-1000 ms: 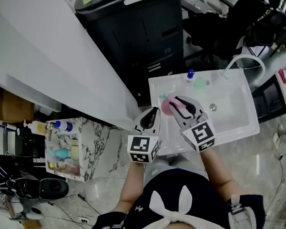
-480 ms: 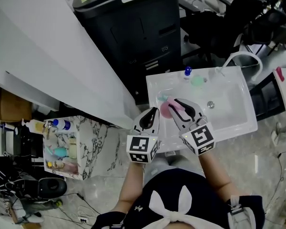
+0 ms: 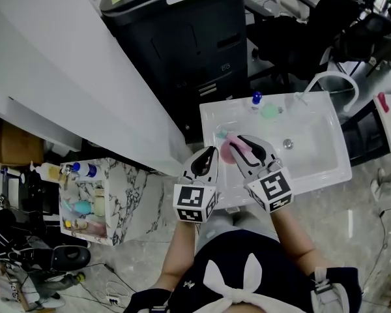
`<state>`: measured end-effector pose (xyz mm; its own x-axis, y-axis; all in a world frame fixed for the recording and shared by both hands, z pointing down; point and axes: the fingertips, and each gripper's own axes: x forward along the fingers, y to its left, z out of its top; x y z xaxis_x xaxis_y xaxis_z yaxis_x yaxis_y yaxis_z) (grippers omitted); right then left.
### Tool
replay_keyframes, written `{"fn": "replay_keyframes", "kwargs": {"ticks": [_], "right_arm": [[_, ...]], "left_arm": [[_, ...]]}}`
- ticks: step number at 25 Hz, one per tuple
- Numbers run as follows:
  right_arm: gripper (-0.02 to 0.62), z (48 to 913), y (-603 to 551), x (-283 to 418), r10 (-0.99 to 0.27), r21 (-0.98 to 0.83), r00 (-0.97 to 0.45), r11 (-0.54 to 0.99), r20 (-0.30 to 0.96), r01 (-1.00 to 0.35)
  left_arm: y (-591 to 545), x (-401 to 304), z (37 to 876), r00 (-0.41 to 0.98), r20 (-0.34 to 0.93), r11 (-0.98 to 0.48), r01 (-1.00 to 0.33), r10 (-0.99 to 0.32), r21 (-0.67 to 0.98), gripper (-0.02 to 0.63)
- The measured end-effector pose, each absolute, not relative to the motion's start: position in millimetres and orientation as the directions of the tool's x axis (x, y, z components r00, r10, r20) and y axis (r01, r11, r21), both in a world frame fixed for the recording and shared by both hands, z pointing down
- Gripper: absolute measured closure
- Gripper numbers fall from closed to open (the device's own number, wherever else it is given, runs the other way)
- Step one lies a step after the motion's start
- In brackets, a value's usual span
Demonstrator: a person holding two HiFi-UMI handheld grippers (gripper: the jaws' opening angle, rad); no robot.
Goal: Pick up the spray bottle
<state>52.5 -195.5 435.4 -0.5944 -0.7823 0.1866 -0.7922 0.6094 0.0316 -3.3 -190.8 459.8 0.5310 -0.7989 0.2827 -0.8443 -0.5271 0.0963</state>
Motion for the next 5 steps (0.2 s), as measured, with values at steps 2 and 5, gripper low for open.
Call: {"fn": "replay_keyframes", "kwargs": {"ticks": [2,5], "right_arm": [[0.492,435.0,-196.4,53.1,-0.782,0.031,-0.595,0.61,0.186,-0.792],[0.492,434.5,-197.2,54.0,-0.78,0.03,-0.597,0.612,0.186,-0.79]], "left_arm": [[-191.5,-2.9,459.4,0.53,0.283,-0.526,-0.845,-0.8,0.095,0.568],[-192.3,-2.2,458.7,0.528,0.283,-0.525,-0.846,-0.801,0.094,0.568]]}}
